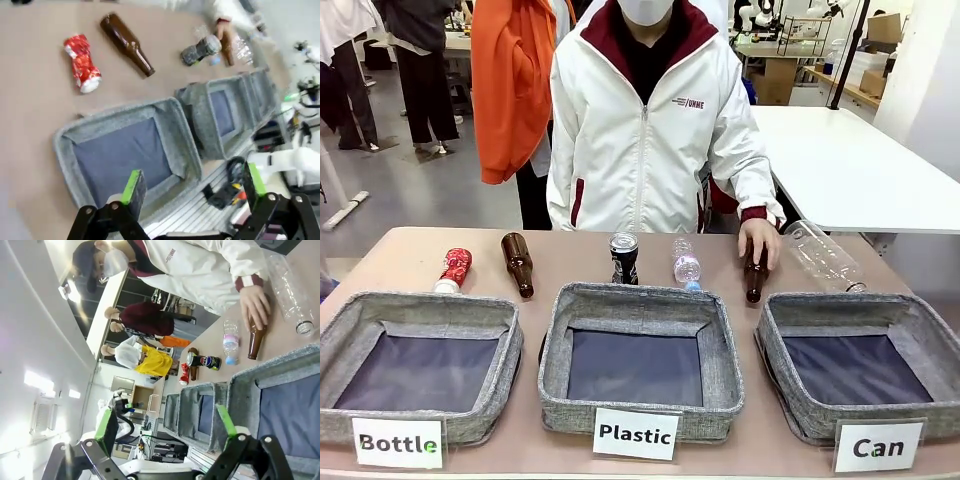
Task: Sort the can waste into the basket.
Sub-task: Pick up the can waste from the table and place it in the right Fabric basket.
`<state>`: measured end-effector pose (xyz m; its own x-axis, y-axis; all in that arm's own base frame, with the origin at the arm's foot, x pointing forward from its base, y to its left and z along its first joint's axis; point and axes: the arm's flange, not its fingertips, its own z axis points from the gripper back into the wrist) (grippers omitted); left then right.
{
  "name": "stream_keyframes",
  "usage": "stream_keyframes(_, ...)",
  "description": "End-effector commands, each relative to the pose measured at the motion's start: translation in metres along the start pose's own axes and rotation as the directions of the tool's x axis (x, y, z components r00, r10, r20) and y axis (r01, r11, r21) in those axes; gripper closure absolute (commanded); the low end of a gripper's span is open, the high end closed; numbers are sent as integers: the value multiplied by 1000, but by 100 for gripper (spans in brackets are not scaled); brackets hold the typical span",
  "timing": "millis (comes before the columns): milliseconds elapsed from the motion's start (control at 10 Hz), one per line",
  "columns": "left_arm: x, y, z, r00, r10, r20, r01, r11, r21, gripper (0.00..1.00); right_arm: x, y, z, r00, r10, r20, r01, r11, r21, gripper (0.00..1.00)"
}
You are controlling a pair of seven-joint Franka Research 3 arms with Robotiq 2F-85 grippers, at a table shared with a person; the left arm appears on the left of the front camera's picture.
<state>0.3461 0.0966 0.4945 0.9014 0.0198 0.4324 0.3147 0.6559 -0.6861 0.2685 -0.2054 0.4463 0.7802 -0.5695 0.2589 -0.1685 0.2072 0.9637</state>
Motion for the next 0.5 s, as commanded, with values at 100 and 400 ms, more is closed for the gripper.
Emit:
stream_keyframes(100,69,-34,-84,975,16,-223,52,954,297,0,4,1,0,999,30,13,-30,999,19,0)
stream_keyframes(400,98,-39,-131,979,51,-197,48,884,464,0,4,1,0,999,30,13,-30,999,19,0)
